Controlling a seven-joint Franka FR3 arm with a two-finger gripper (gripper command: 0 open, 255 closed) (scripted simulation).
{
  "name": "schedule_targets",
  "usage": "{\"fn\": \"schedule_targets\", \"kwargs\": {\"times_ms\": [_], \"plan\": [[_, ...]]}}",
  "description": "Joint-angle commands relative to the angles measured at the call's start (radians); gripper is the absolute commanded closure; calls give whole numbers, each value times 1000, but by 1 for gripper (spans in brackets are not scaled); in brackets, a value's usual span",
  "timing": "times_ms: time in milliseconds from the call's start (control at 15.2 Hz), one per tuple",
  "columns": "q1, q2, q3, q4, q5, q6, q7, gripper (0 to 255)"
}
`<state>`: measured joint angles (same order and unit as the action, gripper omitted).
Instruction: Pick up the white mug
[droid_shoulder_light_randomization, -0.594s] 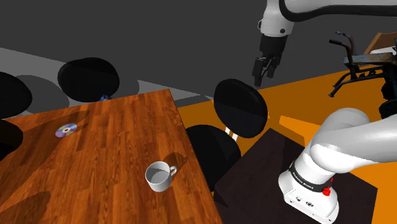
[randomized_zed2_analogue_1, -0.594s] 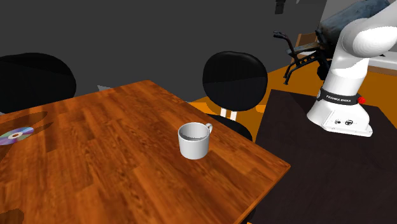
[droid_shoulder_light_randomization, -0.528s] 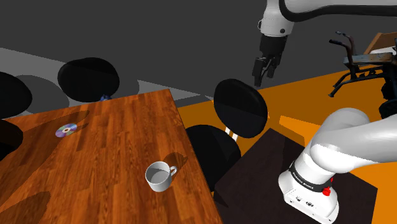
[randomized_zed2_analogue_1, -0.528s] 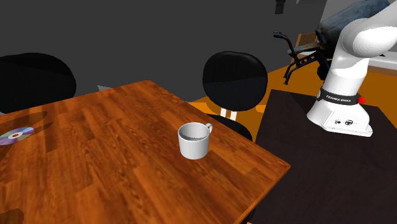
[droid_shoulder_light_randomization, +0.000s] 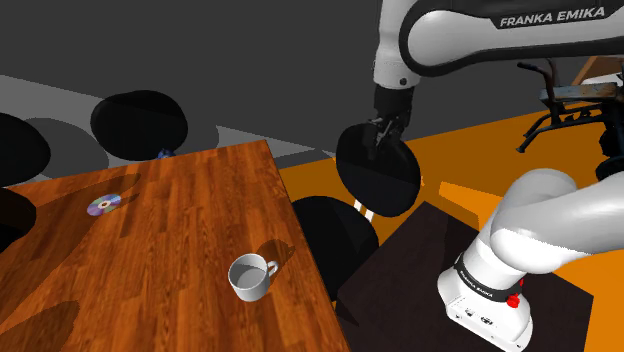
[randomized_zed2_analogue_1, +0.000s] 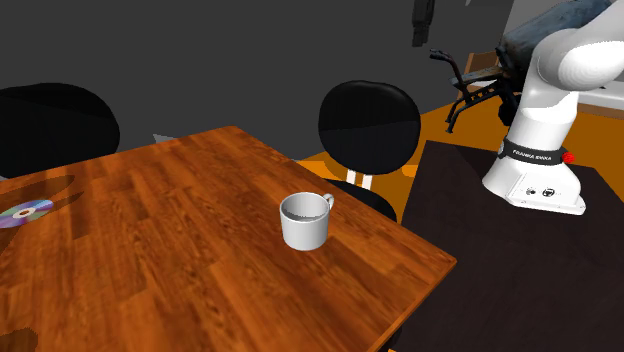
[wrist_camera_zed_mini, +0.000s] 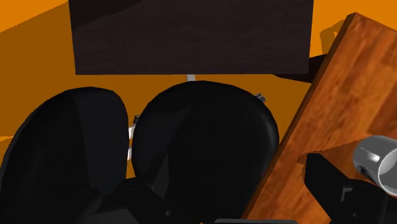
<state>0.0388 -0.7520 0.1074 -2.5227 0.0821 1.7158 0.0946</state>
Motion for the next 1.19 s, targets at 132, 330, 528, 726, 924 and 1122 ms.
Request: {"fn": "schedule_targets", "kwargs": {"times_ms": [132,330,528,726,924,1122], "plan": [[35,64,87,-23,53,97,89,0],[54,136,150,-20,82,172,150,0],[68,221,212,-5,99,248,214,0],[75,316,275,23,103,321,281,0],[76,421,336,63,87,390,356,0],[74,536,394,114,47,452,440,0]]}}
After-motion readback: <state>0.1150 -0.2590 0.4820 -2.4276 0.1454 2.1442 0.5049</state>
